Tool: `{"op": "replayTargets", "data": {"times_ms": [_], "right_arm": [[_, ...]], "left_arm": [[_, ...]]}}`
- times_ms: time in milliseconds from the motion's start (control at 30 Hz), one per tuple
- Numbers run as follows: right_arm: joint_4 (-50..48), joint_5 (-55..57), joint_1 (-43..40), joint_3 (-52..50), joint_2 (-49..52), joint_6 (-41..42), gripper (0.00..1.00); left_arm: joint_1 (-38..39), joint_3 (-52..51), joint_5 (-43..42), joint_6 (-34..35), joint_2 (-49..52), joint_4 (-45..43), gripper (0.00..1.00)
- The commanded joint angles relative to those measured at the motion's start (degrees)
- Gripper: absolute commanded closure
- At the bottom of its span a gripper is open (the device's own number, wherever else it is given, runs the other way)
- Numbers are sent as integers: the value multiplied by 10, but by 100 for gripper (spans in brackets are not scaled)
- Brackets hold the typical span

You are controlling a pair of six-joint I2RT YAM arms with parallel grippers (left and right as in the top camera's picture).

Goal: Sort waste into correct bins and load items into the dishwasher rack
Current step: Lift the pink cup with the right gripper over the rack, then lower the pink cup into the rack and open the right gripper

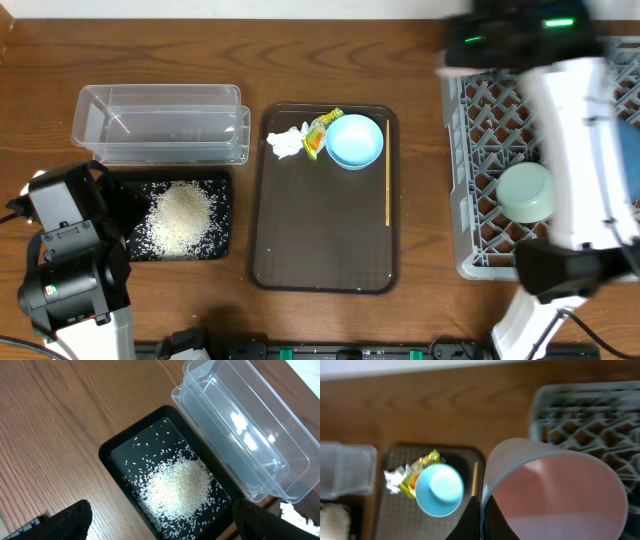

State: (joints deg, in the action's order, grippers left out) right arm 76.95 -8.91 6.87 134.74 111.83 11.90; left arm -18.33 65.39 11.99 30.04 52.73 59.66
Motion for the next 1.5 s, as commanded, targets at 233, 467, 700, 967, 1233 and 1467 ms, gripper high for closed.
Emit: {"op": "replayTargets", "data": {"times_ms": [233, 467, 700, 967, 1233, 1467], "right_arm": [[1, -558, -246, -60, 59, -215, 99], [-13, -617, -298, -141, 113, -218, 99], [-18, -640, -328, -204, 140, -218, 99], [-26, -586, -337, -266, 141, -177, 99], [-49, -566, -337, -323, 141, -180, 99], [-55, -574, -336, -332, 141, -176, 99]], "left_arm": [[-3, 5, 5, 1, 0, 1, 8], [-3, 5, 5, 1, 0, 1, 7], [-3, 5, 5, 1, 0, 1, 8], [-3, 5, 5, 1, 0, 1, 8], [-3, 5, 5, 1, 0, 1, 7], [-3, 5, 5, 1, 0, 1, 8]]}}
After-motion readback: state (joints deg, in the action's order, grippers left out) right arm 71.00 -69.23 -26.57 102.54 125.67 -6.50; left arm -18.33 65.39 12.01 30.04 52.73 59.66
